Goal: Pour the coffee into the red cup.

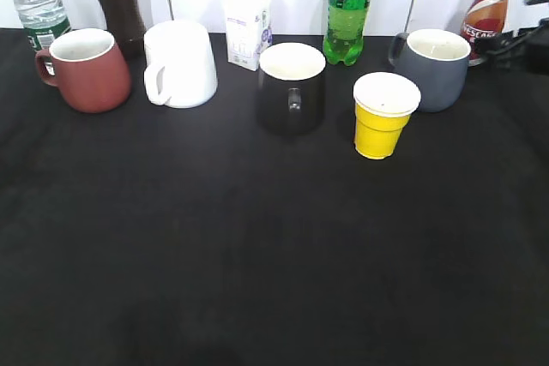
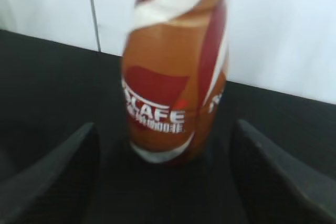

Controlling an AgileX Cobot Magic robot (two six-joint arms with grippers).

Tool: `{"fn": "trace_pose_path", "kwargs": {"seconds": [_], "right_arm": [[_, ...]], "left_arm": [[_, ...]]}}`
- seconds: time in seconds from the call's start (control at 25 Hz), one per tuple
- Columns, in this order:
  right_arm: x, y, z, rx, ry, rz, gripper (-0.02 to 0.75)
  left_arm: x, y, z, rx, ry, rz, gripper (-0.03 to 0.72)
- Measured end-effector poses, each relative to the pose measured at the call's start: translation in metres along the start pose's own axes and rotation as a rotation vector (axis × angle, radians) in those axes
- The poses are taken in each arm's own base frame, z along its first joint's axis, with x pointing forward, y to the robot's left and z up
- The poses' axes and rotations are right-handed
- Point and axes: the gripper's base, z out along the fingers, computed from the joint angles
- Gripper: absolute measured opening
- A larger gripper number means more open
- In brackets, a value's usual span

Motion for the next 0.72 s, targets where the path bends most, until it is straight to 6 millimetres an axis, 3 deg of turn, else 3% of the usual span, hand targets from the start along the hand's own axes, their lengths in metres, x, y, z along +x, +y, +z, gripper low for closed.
{"fn": "trace_pose_path", "kwargs": {"seconds": [0.12, 0.24, 0.32, 0.4, 0.56, 0.64, 0.72], "right_arm": [[-0.020, 0.007, -0.028, 0.014, -0.023, -0.012, 0.596], [-0.068, 0.012, -0.062, 0.059, -0.062, -0.028, 0.596], [-0.092, 0.024, -0.085, 0.086, -0.007, -0.028, 0.596], [-0.104, 0.045, -0.096, 0.114, 0.072, -0.049, 0.595], [-0.104, 0.101, -0.096, 0.158, 0.191, -0.118, 0.592], [-0.096, 0.122, -0.101, 0.186, 0.329, -0.186, 0.576], [-0.087, 0.145, -0.114, 0.106, 0.491, -0.178, 0.566]], "left_arm": [[0.000, -0.001, 0.000, 0.015, 0.002, 0.015, 0.309], [0.001, -0.002, 0.000, 0.019, 0.007, 0.002, 0.309], [0.003, -0.004, -0.001, 0.044, 0.045, 0.001, 0.309], [0.002, -0.003, -0.007, 0.030, 0.114, 0.020, 0.309], [-0.023, 0.012, -0.008, -0.094, 0.285, 0.068, 0.309], [-0.029, 0.004, -0.011, -0.091, 0.386, 0.089, 0.309], [-0.033, -0.014, -0.013, -0.037, 0.474, 0.111, 0.309]]}}
